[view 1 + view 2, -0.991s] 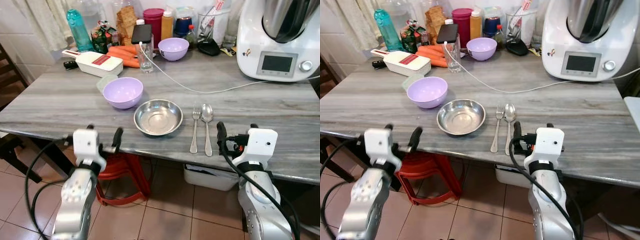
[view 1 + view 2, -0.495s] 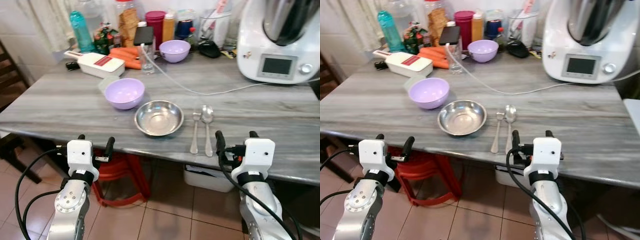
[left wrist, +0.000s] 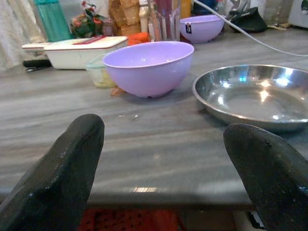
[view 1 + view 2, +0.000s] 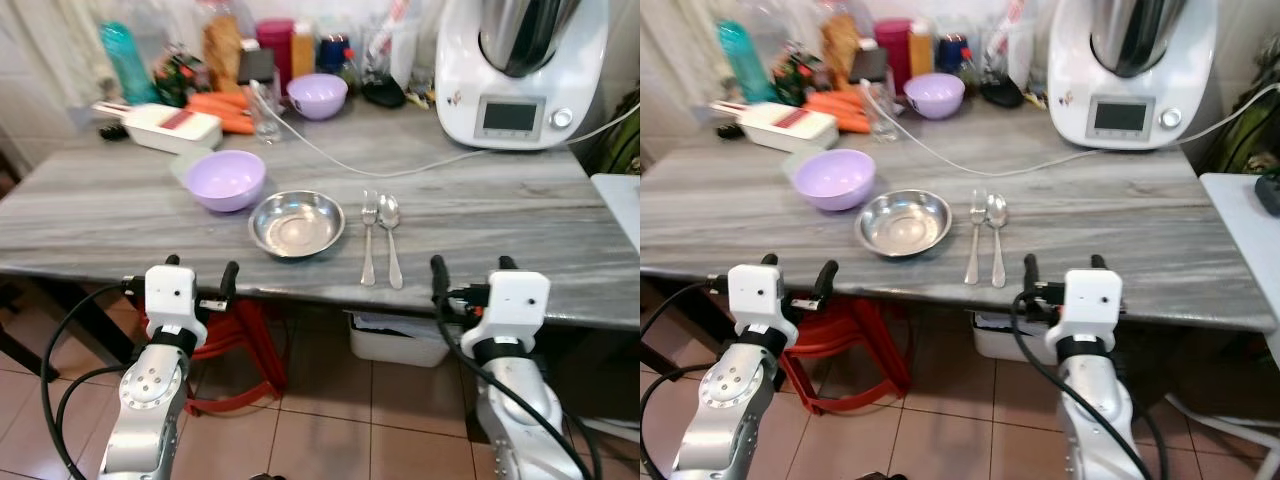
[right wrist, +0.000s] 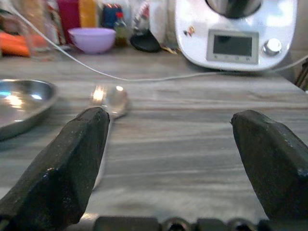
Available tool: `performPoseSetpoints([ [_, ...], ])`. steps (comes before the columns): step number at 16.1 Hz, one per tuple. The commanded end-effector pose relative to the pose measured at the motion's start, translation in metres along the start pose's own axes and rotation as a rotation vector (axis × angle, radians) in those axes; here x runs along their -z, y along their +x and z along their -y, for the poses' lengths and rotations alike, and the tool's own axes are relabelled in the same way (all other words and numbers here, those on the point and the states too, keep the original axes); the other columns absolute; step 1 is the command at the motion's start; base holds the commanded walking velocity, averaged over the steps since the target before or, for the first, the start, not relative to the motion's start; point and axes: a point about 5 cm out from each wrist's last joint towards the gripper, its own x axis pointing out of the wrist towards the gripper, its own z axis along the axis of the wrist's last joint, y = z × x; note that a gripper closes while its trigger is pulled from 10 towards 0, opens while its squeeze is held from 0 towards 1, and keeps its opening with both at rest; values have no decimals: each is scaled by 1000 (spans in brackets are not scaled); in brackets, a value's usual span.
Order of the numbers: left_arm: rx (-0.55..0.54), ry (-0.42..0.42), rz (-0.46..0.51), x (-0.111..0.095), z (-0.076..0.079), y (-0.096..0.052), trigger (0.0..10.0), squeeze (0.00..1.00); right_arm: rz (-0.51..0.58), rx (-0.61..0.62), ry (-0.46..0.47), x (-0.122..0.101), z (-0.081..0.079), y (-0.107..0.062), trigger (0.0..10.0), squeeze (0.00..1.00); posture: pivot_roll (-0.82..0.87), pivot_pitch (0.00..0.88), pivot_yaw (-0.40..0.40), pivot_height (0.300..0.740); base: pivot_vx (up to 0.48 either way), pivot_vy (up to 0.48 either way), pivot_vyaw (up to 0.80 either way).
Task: Setting the table
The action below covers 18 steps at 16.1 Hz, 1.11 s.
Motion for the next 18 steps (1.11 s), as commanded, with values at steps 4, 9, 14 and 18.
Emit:
performPoseSetpoints([
  [4,1,3,-16,2,-1,1,10000,0,-23,26,-2,5,5,1,10000,0,-109,40,84,740,-326,0,0],
  [9,15,14,-7,0,0,3,10000,0,-24,34,18,6,2,3,10000,0,-102,34,92,740,-329,0,0],
  [14,27,17,-9,0,2,4,10000,0,-25,38,21,7,2,5,10000,0,-102,34,92,740,-327,0,0],
  [18,130,-36,12,-3,10,1,10000,0,-19,43,22,6,3,8,10000,0,-101,37,88,740,-77,0,0],
])
